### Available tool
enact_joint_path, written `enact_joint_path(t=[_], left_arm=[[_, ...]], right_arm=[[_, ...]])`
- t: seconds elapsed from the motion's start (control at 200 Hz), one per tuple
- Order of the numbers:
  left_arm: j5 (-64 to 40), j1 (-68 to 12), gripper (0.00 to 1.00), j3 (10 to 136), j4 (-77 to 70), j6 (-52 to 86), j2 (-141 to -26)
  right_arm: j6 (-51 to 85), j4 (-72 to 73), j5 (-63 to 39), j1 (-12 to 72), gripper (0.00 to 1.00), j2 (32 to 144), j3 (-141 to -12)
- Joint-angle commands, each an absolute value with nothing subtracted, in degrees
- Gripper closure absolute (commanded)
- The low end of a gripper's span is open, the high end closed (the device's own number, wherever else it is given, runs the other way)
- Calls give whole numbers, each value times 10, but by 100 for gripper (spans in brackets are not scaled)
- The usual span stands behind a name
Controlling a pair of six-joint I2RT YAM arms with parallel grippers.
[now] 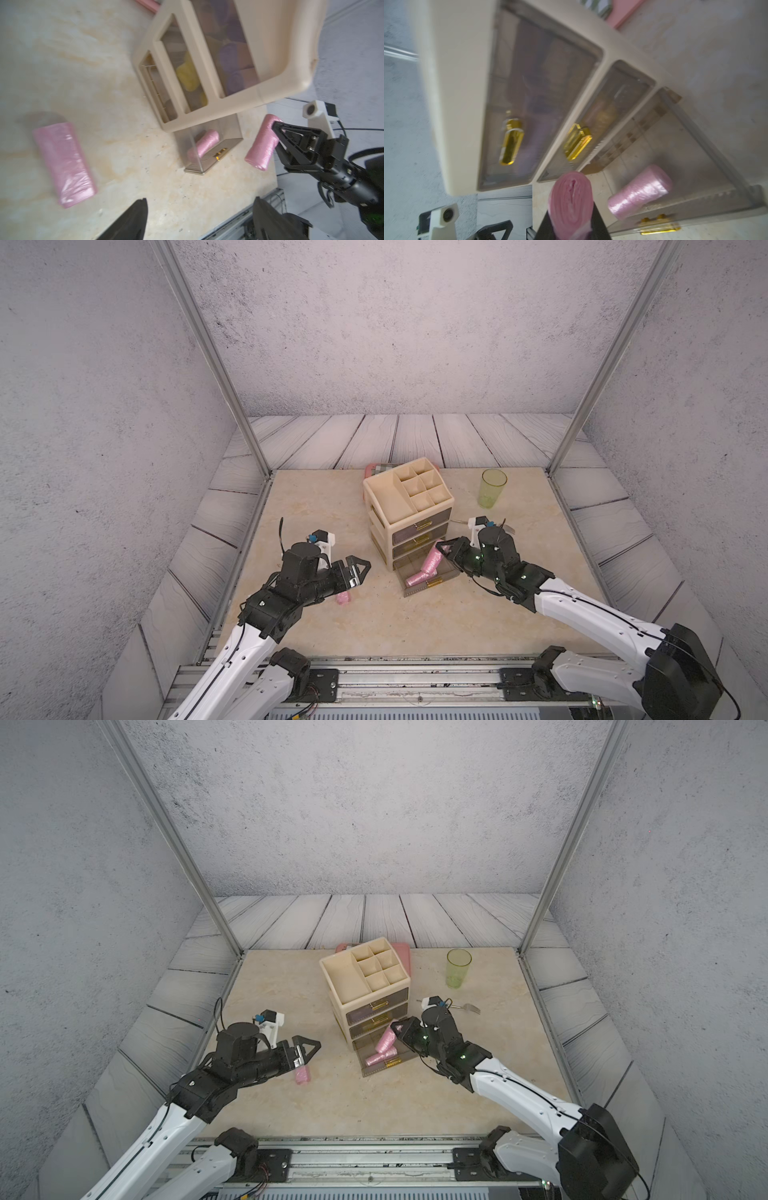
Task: Sort the rolls of trash bags by color and place them into the drawer
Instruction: Place the roll of trash bags in the drawer.
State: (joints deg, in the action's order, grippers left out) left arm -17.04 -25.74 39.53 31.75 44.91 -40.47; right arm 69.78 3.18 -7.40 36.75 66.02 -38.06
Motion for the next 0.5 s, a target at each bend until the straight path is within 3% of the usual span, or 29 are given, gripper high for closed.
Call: enact_joint_path(t=[0.0, 0.335, 0.495], left_arm=[[-75, -250, 13, 379, 387, 415, -409], [12, -247, 11, 323, 323, 398, -513], [16, -247, 17, 313, 288, 386, -565]], right_arm=[[752, 56, -47, 351, 100, 679, -368], [846, 166, -93, 331, 99, 813, -375], [858, 173, -86, 330, 54, 813, -370]])
